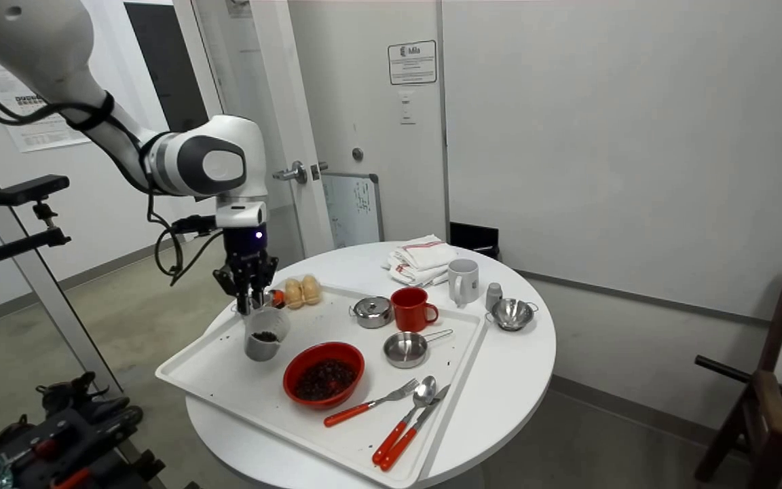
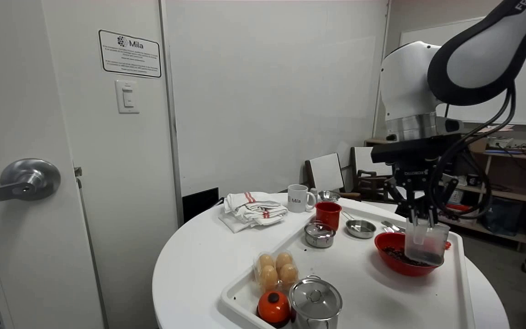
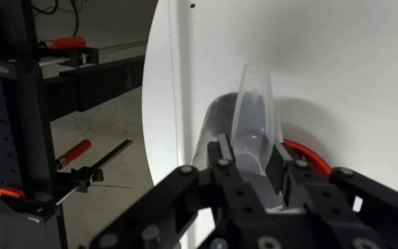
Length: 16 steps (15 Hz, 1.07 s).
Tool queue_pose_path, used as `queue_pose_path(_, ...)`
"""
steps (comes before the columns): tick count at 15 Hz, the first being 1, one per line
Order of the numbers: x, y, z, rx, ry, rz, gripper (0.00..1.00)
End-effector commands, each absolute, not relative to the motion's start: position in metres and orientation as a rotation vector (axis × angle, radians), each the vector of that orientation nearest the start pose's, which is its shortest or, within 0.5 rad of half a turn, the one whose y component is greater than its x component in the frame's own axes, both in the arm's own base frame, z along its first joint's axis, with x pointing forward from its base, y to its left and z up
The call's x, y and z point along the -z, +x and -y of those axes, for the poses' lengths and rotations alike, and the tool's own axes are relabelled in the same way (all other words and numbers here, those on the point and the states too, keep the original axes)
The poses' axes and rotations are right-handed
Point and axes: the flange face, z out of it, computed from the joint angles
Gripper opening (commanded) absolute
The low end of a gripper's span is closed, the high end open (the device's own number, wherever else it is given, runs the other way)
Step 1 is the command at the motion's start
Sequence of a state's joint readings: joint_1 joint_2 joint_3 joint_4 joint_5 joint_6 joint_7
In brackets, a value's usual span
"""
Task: Pour some of the things in the jug into the red bowl
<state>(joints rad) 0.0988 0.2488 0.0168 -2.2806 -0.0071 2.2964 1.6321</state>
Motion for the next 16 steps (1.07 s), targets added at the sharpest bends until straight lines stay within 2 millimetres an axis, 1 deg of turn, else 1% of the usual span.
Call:
queue_pose_path(1,-0.248,0.484,-0.03,-0.367,-2.296,-2.177,0.11)
queue_pose_path(3,-0.26,0.478,-0.01,-0.407,-2.23,-2.152,0.11)
queue_pose_path(6,-0.287,0.47,0.015,-0.409,-2.167,-2.083,0.11)
queue_pose_path(8,-0.302,0.467,0.026,-0.402,-2.145,-2.035,0.11)
queue_pose_path(10,-0.314,0.466,0.032,-0.409,-2.142,-1.976,0.11)
queue_pose_path(13,-0.322,0.467,0.037,-0.442,-2.122,-1.905,0.11)
queue_pose_path(16,-0.318,0.47,0.041,-0.5,-2.093,-1.855,0.11)
